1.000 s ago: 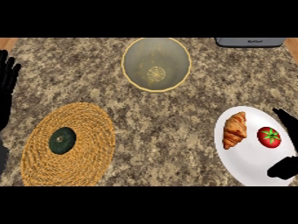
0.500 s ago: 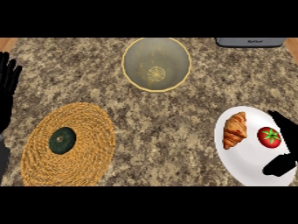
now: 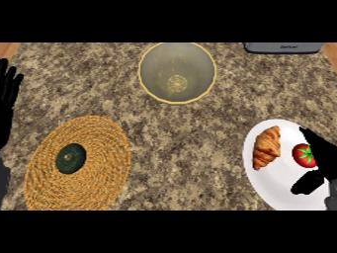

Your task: Pick the tomato from the plate and place it in the bowl

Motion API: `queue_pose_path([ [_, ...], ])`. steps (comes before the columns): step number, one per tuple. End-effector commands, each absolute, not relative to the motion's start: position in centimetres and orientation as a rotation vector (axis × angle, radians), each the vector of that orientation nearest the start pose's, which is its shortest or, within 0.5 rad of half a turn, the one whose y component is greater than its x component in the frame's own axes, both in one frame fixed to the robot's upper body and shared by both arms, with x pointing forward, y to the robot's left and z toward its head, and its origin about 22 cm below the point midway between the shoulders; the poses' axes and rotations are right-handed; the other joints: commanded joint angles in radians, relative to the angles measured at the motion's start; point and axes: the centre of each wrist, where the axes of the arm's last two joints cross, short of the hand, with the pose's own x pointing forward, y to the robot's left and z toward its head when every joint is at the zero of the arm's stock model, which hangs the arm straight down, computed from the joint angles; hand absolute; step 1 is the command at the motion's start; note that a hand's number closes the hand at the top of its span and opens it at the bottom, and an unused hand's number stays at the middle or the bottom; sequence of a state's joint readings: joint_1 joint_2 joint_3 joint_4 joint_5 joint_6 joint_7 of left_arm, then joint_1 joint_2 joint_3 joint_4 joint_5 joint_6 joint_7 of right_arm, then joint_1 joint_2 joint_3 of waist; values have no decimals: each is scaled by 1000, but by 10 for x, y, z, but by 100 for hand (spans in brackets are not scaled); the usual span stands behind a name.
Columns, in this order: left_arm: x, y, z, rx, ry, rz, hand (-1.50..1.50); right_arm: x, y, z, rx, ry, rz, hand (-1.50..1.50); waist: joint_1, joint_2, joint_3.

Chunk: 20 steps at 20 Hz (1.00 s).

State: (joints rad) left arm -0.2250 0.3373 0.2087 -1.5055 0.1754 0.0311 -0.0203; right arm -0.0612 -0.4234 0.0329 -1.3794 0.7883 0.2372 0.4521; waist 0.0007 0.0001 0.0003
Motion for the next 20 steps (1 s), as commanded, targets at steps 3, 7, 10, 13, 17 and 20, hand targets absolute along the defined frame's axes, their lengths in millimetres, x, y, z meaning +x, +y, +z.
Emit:
queue_pose_path([
  [3, 295, 339, 89, 231, -1785, 33, 0, 269, -351, -3, -898, -651, 880, -150, 1, 0, 0],
  [7, 299, 338, 82, 241, -1781, 25, 0, 259, -359, -15, -959, -810, 912, 150, 0, 1, 0],
  [10, 288, 342, 78, 254, -1804, 53, 0, 233, -348, -21, -972, -820, 913, 150, -3, -1, 0],
  [13, 289, 343, 88, 251, -1784, 16, 0, 244, -354, -12, -995, -829, 911, 150, -1, -1, 0],
  [17, 298, 335, 83, 197, -1790, 11, 0, 301, -359, 28, -980, -932, 1066, 150, 27, 6, 1],
  [20, 308, 310, 92, 121, -1838, -50, 0, 329, -359, 73, -930, -1040, 1300, 150, 140, 44, 6],
])
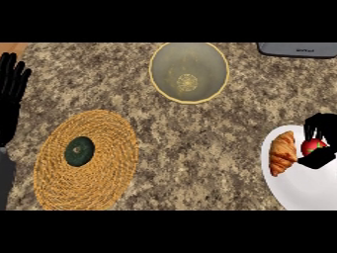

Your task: Pick the tomato from the plate and place it in the bowl

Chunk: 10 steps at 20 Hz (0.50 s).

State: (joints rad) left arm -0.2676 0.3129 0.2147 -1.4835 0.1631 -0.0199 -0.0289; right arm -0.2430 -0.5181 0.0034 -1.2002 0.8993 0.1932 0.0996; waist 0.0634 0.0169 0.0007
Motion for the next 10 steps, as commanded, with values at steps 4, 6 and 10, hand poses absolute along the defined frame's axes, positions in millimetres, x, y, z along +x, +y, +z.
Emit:
queue_pose_path([
  [4, 315, 296, 100, 69, -1870, -83, 0, 348, -357, 110, -896, -1161, 1461, 150, 150, 58, 9],
  [6, 317, 288, 99, 46, -1878, -90, 0, 354, -368, 125, -849, -1232, 1501, 150, 141, 59, 11],
  [10, 322, 282, 108, 40, -1904, -100, 0, 369, -385, 169, -899, -1366, 1517, 150, 147, 61, 12],
])
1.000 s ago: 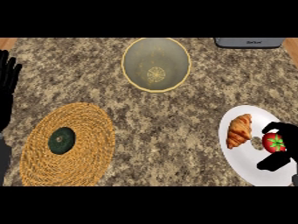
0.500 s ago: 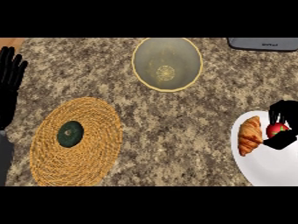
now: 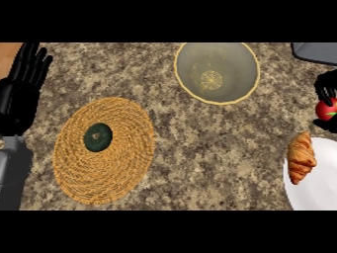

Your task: Pick the tomato from the plate and place it in the bowl

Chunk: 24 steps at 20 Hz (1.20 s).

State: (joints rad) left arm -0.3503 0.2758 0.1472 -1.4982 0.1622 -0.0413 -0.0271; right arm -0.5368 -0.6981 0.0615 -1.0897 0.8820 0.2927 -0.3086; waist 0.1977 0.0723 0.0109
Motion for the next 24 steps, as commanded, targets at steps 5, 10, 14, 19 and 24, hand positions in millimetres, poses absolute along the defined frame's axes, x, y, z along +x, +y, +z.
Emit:
queue_pose_path([
  [5, 323, 275, 105, 33, -1886, -95, 0, 379, -406, 208, -849, -1562, 1488, 150, 11, 2, 1],
  [10, 327, 278, 108, 64, -1879, -95, 0, 389, -414, 240, -660, -1836, 1449, 150, -11, -6, -1],
  [14, 328, 282, 106, 82, -1861, -92, 0, 396, -419, 254, -506, -1983, 1404, 150, -21, -9, -3],
  [19, 326, 280, 99, 77, -1848, -99, 0, 411, -405, 271, -267, -2055, 1328, 150, -19, -17, -8],
  [24, 333, 277, 106, 104, -1866, -84, 0, 428, -379, 280, -108, -2046, 1335, 150, -44, -21, -9],
])
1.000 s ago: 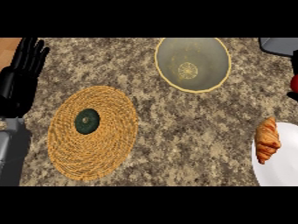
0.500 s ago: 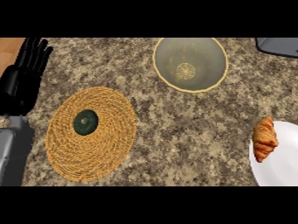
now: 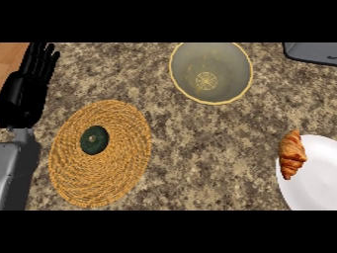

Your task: Pick the tomato from the plate and place it in the bowl

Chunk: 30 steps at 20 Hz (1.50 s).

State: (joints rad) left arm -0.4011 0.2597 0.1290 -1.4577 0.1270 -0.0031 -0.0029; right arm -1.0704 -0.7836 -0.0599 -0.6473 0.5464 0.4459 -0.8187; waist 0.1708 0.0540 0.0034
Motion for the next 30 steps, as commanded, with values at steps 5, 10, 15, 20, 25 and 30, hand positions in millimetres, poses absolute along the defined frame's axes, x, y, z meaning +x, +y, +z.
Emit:
queue_pose_path([
  [5, 327, 278, 94, 111, -1842, -69, 0, 440, -348, 301, -51, -2001, 1387, 150, -29, -13, -3],
  [10, 327, 288, 103, 138, -1837, -65, 0, 461, -289, 281, 32, -1913, 1512, 150, -39, -19, -3],
  [15, 323, 293, 94, 129, -1823, -56, 0, 473, -239, 248, 73, -1854, 1596, 150, -55, -18, -4],
  [20, 325, 295, 105, 152, -1832, -38, 0, 477, -210, 223, 119, -1804, 1647, 150, -75, -21, -2],
  [25, 317, 312, 98, 168, -1825, -24, 0, 480, -194, 202, 15, -1796, 1711, 150, -91, -25, -3],
  [30, 314, 319, 89, 170, -1815, -18, 0, 475, -162, 144, -81, -1688, 1656, 150, -86, -22, -3],
])
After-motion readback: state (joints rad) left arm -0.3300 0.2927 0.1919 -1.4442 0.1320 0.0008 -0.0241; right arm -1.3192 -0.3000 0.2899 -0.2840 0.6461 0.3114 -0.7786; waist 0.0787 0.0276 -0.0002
